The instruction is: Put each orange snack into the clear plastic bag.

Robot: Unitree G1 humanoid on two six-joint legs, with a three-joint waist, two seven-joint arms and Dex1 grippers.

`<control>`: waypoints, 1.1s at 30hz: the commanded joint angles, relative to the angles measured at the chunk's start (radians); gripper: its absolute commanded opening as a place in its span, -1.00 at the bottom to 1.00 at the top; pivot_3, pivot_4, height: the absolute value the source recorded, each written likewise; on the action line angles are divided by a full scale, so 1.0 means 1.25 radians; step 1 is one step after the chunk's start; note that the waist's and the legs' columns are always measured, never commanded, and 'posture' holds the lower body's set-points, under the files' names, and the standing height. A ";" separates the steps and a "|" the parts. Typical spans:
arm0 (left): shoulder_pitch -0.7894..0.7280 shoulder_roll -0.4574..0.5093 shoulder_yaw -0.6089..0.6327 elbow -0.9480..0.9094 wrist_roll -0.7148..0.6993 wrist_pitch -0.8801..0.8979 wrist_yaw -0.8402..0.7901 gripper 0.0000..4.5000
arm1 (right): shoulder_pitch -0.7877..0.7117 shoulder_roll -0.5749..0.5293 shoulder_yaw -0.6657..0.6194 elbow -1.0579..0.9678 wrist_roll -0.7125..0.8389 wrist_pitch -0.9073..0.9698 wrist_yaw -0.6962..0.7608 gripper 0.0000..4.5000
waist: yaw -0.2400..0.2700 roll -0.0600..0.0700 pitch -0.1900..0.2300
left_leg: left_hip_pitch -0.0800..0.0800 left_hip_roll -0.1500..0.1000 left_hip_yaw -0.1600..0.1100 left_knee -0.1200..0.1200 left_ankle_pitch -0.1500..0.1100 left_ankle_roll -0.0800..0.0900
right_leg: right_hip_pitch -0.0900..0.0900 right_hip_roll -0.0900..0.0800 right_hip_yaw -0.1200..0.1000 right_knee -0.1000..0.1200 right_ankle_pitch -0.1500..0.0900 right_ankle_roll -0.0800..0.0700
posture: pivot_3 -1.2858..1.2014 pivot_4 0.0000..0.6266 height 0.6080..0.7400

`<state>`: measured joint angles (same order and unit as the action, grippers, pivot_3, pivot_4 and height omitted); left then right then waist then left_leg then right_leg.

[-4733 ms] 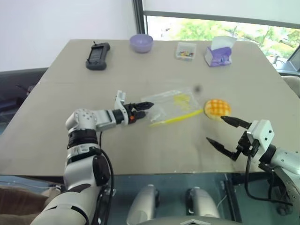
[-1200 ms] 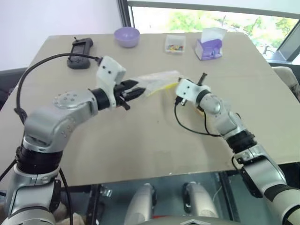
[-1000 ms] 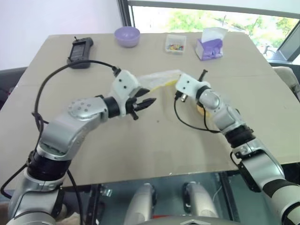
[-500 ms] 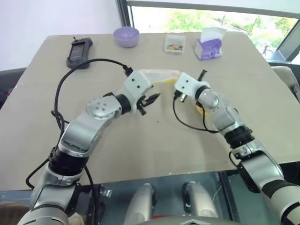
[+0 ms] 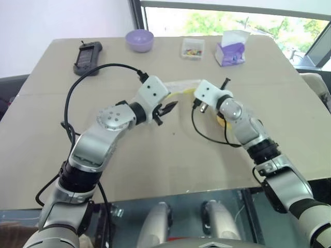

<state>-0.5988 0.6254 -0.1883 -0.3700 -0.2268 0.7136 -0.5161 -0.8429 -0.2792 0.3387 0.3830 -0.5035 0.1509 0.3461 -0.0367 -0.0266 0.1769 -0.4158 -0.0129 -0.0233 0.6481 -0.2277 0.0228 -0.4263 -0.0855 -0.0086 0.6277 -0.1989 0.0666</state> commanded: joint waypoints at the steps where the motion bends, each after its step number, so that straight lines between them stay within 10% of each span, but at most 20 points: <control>1: -0.023 -0.006 0.013 0.002 0.033 -0.006 0.014 -0.16 | -0.001 -0.006 -0.008 -0.043 0.004 0.003 0.005 -1.00 | 0.000 0.000 0.000 | 0.000 0.000 0.000 0.000 0.000 0.000 | 0.000 0.000 0.000 0.000 0.000 0.000 | 0.03 -0.52 1.00; 25: -0.069 -0.079 -0.043 0.054 0.123 0.027 0.008 -0.16 | 0.028 -0.007 0.004 -0.089 -0.001 0.024 0.023 -1.00 | 0.000 0.000 0.000 | 0.000 0.000 0.000 0.001 0.000 0.000 | 0.000 0.000 0.000 0.001 0.000 0.000 | 0.03 -0.52 1.00; 29: -0.067 -0.077 -0.053 0.059 0.135 0.025 -0.003 -0.98 | 0.034 -0.009 0.002 -0.102 -0.002 0.031 0.024 -1.00 | -0.001 0.000 0.000 | 0.000 0.000 0.000 0.001 0.000 0.000 | 0.000 0.000 0.000 0.001 0.000 0.000 | 0.03 -0.52 1.00; 33: -0.066 -0.071 -0.060 0.068 0.153 0.011 -0.011 -0.98 | 0.036 -0.013 0.000 -0.110 -0.002 0.032 0.022 -1.00 | 0.000 0.000 0.000 | 0.000 0.000 0.000 0.001 0.000 0.000 | 0.000 0.000 0.000 0.002 0.000 0.000 | 0.03 -0.52 1.00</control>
<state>-0.6647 0.5281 -0.2587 -0.2793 -0.0523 0.7510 -0.5251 -0.7932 -0.2904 0.3493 0.2933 -0.5050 0.1937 0.3771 -0.0371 -0.0266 0.1768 -0.4156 -0.0129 -0.0233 0.6499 -0.2277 0.0228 -0.4263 -0.0854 -0.0085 0.6299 -0.1988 0.0667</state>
